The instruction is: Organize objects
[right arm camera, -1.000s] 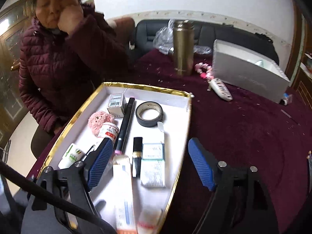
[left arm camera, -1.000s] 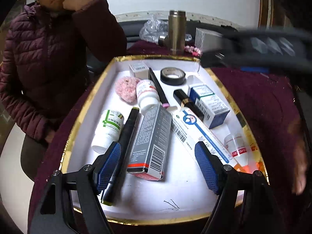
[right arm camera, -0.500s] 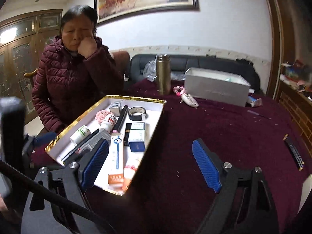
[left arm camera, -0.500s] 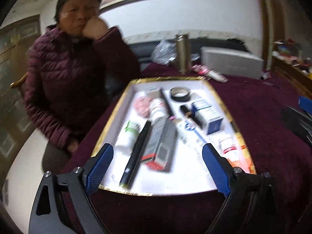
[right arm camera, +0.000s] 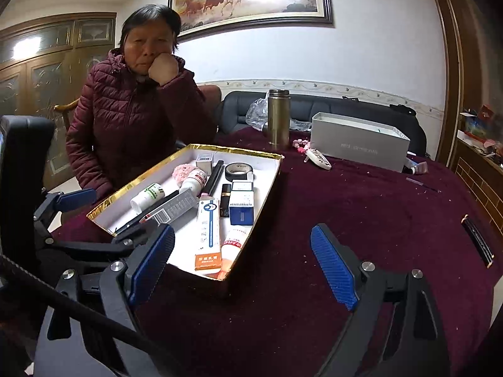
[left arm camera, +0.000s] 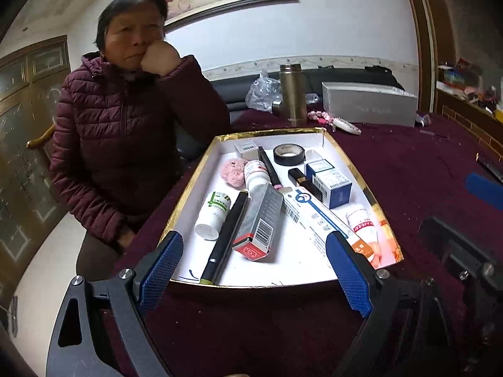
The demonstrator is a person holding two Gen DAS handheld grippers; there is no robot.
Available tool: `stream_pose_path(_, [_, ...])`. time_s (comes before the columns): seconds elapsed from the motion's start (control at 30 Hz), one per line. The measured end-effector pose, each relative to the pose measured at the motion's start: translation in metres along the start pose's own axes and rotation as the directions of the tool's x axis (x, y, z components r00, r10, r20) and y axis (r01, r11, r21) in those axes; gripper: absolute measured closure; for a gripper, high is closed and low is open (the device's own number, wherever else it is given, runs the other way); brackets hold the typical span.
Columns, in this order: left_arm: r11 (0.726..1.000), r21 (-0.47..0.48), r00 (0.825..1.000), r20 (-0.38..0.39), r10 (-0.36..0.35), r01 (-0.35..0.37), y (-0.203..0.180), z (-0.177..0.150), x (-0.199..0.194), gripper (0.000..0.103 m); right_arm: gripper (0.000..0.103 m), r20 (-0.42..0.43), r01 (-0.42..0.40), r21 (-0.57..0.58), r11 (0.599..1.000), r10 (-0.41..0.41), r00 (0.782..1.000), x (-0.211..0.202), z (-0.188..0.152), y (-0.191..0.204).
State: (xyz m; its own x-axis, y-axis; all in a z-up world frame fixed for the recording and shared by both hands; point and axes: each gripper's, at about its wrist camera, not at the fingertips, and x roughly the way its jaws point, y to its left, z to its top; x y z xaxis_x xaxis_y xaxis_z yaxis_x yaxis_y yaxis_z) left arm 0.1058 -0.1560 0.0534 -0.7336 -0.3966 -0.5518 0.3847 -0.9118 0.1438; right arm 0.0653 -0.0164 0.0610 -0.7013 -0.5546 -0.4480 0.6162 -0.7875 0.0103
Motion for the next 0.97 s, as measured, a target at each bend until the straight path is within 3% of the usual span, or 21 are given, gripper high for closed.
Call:
stream_pose_path(0.07, [1.000, -0.015, 1.000, 0.002, -0.025, 0.025, 0.002, 0.000, -0.002, 0.014, 0.013, -0.008, 0.005, 0.000, 1.000, -0.005, 1.000, 0.001, -0.002, -0.001])
stream_pose_path(0.97, [0.998, -0.041, 0.999, -0.035, -0.040, 0.039, 0.014, -0.007, 0.004, 0.014, 0.013, -0.021, 0.015, -0.002, 1.000, -0.015, 1.000, 0.007, -0.007, -0.003])
